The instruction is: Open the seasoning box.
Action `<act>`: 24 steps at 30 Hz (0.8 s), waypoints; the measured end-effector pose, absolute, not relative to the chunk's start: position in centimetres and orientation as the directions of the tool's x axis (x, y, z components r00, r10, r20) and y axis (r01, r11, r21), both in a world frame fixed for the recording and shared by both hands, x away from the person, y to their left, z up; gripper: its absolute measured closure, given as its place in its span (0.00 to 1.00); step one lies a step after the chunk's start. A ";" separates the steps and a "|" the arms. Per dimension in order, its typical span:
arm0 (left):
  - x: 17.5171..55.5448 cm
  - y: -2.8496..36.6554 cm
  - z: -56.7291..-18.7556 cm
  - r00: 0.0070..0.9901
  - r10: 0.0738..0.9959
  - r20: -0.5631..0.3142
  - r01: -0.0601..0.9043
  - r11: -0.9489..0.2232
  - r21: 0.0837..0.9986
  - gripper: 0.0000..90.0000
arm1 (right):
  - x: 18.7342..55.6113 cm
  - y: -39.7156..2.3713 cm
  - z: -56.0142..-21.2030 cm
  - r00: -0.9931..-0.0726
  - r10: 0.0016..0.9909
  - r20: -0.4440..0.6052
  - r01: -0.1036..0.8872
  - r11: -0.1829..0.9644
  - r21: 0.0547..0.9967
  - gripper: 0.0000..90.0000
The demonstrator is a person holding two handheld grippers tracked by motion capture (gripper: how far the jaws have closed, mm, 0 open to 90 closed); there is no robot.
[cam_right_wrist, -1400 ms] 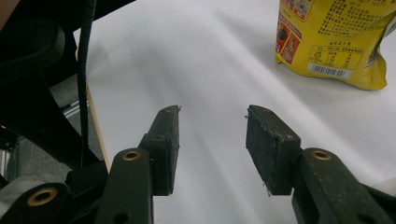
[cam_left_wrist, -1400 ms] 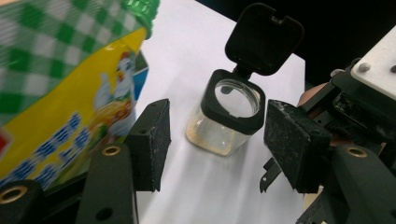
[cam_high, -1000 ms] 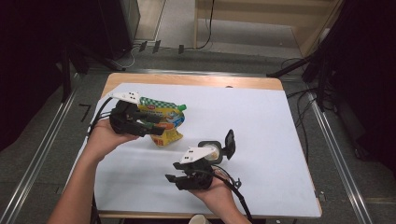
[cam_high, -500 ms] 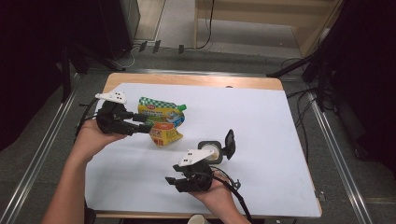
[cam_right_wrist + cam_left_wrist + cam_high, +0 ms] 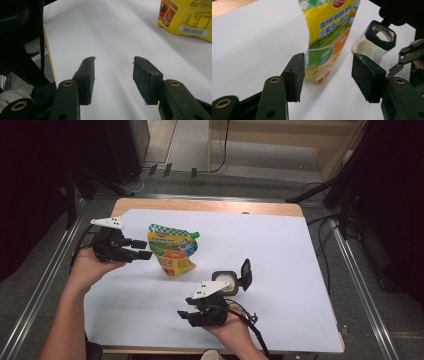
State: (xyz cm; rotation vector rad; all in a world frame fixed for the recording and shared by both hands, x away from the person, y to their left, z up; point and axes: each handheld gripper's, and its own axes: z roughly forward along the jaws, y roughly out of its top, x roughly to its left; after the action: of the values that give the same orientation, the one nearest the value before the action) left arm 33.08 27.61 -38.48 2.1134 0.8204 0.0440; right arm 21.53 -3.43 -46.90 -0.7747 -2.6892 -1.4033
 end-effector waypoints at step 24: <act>35.7 23.5 -40.7 0.798 0.533 -0.281 0.540 -0.426 0.725 0.60 | 20.9 -3.0 -48.2 -0.871 0.424 0.246 0.449 0.488 0.749 0.59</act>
State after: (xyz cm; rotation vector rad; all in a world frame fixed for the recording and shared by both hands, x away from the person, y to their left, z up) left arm 35.72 23.52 -40.73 2.1060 0.7921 -0.0111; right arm 20.89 -3.05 -48.24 -0.7883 -2.6856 -1.3649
